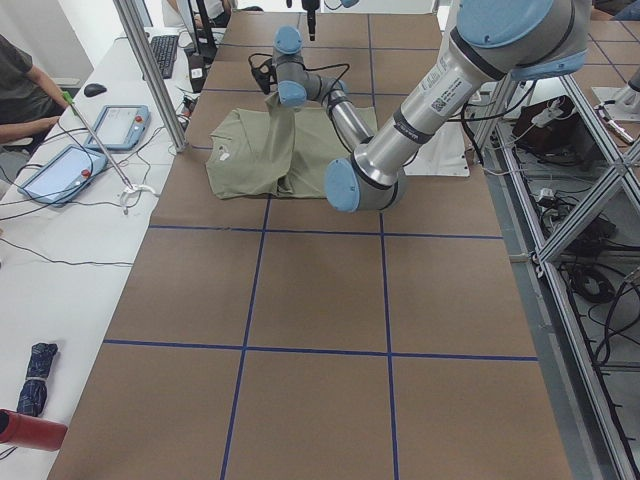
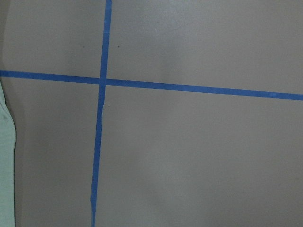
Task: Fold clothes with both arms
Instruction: 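Fold the sleeve with the left gripper across the shirt toward the right side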
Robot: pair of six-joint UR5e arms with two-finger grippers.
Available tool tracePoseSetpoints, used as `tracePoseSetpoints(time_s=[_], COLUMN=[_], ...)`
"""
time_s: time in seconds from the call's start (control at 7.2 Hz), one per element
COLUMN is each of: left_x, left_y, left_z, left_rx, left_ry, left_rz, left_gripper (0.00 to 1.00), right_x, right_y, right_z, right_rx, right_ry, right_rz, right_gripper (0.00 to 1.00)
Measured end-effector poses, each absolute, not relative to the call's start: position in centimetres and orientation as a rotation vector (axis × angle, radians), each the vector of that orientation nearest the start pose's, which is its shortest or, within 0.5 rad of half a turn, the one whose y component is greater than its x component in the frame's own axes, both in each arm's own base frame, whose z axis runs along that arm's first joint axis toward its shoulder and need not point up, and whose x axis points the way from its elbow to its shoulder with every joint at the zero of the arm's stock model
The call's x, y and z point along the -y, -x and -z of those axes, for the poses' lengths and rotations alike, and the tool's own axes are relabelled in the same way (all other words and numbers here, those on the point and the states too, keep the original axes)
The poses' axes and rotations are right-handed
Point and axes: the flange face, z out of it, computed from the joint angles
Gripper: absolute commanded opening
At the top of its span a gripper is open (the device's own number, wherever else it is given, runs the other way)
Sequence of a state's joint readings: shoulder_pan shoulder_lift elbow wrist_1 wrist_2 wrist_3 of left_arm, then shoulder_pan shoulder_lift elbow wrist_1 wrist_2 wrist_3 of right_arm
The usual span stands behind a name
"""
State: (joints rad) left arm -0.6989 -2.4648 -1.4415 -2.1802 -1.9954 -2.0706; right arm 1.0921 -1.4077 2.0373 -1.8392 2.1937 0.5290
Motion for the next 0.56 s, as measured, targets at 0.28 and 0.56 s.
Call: tracePoseSetpoints(time_s=[0.28,0.56], left_x=[53.0,51.4], left_y=[-54.7,-59.1], left_z=[-6.8,-5.5], left_rx=[-1.425,-1.435], left_ry=[0.224,0.215], left_rz=[0.766,0.778], left_gripper=[0.00,0.00], right_x=[48.7,48.9], right_y=[16.8,16.9], right_z=[-39.2,-39.6], right_rx=[0.707,0.703], right_ry=[-0.007,0.001], right_rz=[0.062,0.059], right_gripper=[1.00,1.00])
